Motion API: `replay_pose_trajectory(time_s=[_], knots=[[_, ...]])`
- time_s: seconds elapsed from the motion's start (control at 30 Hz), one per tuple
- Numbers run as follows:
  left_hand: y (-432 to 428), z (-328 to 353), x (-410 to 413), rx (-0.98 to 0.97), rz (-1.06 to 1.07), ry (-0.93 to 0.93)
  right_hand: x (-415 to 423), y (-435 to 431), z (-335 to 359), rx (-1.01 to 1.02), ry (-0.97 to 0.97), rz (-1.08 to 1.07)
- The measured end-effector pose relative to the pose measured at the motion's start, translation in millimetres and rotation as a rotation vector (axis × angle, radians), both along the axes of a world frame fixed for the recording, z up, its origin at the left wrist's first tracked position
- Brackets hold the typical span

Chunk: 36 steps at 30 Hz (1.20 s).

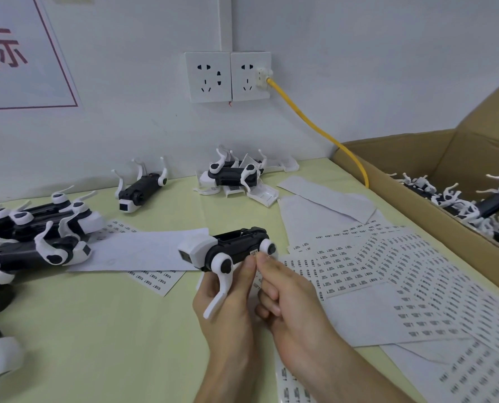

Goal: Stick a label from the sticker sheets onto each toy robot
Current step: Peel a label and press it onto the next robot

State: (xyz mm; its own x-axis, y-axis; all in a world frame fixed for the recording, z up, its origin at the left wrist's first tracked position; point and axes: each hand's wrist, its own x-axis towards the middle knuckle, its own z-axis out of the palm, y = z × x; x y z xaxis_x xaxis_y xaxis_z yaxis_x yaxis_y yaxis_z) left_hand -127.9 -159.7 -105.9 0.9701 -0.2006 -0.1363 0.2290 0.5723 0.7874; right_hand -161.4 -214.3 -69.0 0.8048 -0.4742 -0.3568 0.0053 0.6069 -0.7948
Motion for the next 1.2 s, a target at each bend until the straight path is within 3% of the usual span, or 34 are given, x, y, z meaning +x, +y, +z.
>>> replay_pose_trajectory(time_s=[0.63,1.2], knots=[[0.2,10.3,-7.4,-0.041,0.016,0.033,-1.6,1.6,1.0,-0.027,0.0,-0.003],[-0.7,0.4,-4.2,0.008,0.055,-0.059,0.5,0.7,-4.4,-0.071,-0.01,-0.04]])
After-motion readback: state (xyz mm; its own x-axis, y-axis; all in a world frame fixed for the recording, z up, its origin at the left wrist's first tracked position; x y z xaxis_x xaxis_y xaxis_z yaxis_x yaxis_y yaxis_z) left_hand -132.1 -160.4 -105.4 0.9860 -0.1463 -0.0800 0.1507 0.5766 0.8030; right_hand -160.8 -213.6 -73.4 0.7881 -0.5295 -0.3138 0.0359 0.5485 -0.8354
